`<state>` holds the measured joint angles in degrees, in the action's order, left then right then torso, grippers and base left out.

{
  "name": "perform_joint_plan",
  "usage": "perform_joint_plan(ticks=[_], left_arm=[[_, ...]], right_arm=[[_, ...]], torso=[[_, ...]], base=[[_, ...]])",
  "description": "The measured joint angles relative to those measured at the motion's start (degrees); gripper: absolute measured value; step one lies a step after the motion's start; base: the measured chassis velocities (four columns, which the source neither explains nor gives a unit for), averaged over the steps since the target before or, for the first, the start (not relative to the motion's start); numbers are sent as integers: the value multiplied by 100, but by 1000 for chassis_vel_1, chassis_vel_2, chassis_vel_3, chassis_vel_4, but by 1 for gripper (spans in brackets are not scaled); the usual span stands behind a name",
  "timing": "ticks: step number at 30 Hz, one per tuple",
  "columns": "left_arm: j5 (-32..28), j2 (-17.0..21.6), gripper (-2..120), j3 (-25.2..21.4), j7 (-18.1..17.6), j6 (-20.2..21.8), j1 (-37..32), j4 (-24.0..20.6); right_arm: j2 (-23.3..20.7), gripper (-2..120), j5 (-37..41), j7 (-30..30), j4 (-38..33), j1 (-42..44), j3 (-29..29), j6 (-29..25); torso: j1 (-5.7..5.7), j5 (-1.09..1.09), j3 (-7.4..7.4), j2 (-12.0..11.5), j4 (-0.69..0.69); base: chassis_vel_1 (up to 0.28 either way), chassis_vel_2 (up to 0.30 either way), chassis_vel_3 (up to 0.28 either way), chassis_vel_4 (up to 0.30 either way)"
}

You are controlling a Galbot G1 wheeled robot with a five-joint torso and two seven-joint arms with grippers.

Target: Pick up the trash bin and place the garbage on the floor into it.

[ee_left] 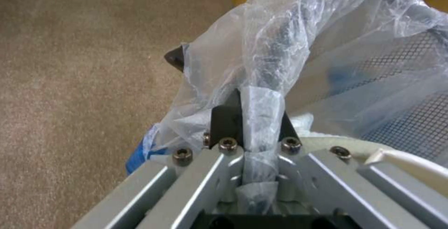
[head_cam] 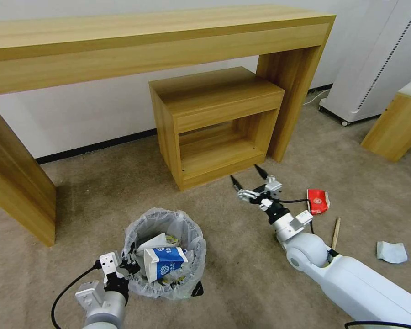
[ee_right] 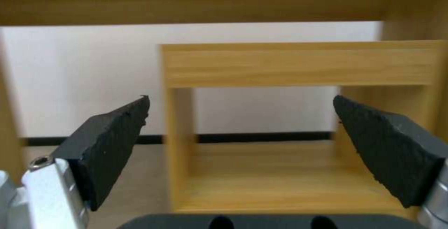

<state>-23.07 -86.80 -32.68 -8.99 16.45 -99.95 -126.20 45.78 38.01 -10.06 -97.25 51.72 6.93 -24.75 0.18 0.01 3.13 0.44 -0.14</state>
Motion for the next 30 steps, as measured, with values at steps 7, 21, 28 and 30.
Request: perform_joint_plan(ticks=[7, 21, 28, 30], left_arm=[[-81, 81, 0, -38, -20, -1, 60, 55], [-223, 179, 0, -27, -83, 16, 173, 169], [-241, 191, 0, -32, -94, 17, 176, 175], [-249, 194, 0, -34, -94, 17, 172, 175]], right_arm=[[87, 100, -537, -979, 104, 324, -569, 429], [27, 99, -1437, -1905, 83, 922, -1423, 1050], [135, 100, -1476, -1829, 166, 892, -1406, 859], [154, 100, -1501, -1779, 179, 885, -1398, 813]], torso=[[0, 0, 0, 0, 0], [0, -1, 0, 0, -1], [0, -1, 0, 0, 0], [0, 0, 0, 0, 0]], base=[[0, 0, 0, 0], [0, 0, 0, 0], [-14, -22, -16, -17], [0, 0, 0, 0]])
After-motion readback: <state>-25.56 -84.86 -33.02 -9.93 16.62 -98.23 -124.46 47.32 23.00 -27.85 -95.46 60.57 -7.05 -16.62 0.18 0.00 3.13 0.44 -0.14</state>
